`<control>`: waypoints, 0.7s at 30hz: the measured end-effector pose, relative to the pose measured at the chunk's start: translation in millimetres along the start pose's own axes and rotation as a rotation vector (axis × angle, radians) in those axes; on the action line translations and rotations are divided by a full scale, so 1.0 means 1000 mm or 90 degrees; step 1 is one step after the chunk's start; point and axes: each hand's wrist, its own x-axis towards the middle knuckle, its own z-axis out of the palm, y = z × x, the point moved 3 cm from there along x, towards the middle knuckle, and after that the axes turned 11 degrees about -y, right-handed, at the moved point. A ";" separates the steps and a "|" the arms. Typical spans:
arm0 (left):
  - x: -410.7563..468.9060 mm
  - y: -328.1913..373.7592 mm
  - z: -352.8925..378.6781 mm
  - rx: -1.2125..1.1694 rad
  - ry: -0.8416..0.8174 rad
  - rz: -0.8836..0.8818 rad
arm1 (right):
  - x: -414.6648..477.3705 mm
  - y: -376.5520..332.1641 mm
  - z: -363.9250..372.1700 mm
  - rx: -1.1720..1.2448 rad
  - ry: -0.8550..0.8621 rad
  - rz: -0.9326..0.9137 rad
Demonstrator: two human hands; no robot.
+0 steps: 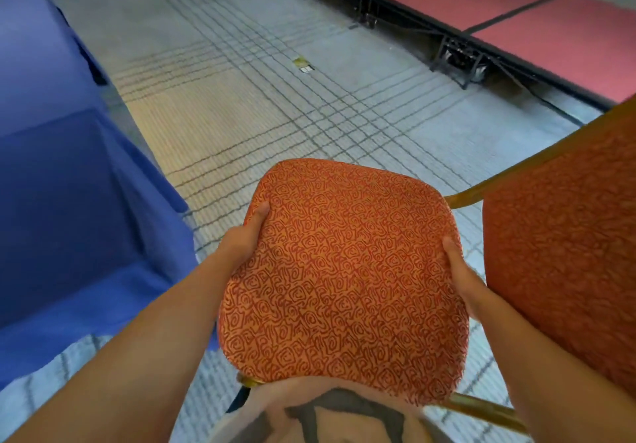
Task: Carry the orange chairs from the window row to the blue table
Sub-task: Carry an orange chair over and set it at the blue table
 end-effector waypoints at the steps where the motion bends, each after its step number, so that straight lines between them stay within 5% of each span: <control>1: 0.015 0.009 -0.004 -0.001 0.003 -0.006 | 0.029 -0.009 -0.002 -0.008 -0.014 0.019; 21: 0.329 0.248 -0.208 -0.166 0.113 -0.008 | 0.308 -0.452 0.165 -0.101 -0.074 -0.085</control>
